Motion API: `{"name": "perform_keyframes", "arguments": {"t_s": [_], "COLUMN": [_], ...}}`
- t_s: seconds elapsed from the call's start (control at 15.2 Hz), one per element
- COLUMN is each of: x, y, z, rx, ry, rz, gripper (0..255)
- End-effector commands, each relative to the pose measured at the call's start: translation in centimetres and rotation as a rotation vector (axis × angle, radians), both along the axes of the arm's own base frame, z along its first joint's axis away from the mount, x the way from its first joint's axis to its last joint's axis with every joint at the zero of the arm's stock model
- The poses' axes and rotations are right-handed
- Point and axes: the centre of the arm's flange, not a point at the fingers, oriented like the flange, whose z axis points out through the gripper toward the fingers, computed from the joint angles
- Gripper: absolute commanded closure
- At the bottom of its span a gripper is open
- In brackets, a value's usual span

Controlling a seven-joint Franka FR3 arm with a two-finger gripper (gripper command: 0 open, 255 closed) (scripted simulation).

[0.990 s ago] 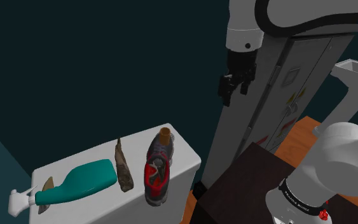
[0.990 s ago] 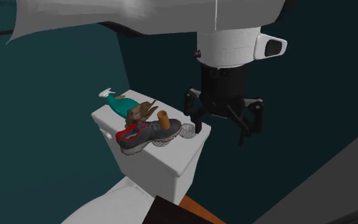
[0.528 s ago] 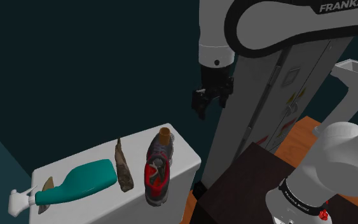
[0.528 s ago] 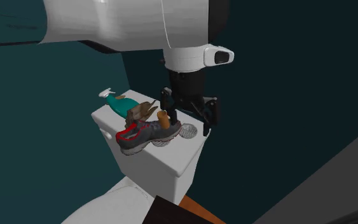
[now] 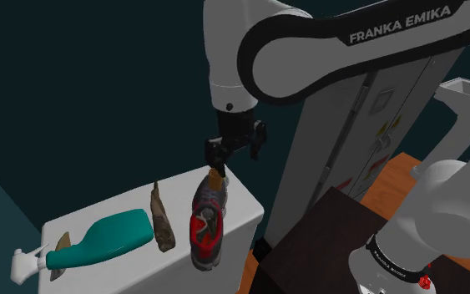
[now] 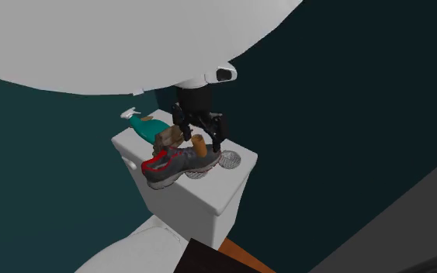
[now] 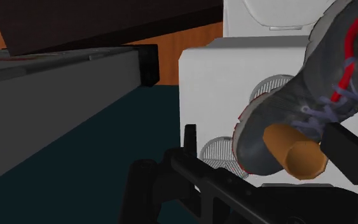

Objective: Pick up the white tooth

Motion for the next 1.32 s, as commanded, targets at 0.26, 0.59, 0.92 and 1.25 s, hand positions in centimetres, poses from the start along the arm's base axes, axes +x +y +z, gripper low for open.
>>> {"name": "perform_keyframes", "arguments": {"t_s": [0.26, 0.59, 0.92, 1.25], "x": [2.7, 5.4, 8.1, 8.1], "y": [6.6, 12.0, 17.2, 17.2], "z": [-2.8, -4.9, -7.0, -9.6], "rx": [0.011, 0.019, 0.026, 0.026], "ry": [-0.014, -0.025, -0.036, -0.036], "rz": [-0.037, -0.066, -0.094, -0.094], "gripper": [0, 0, 0, 0]}}
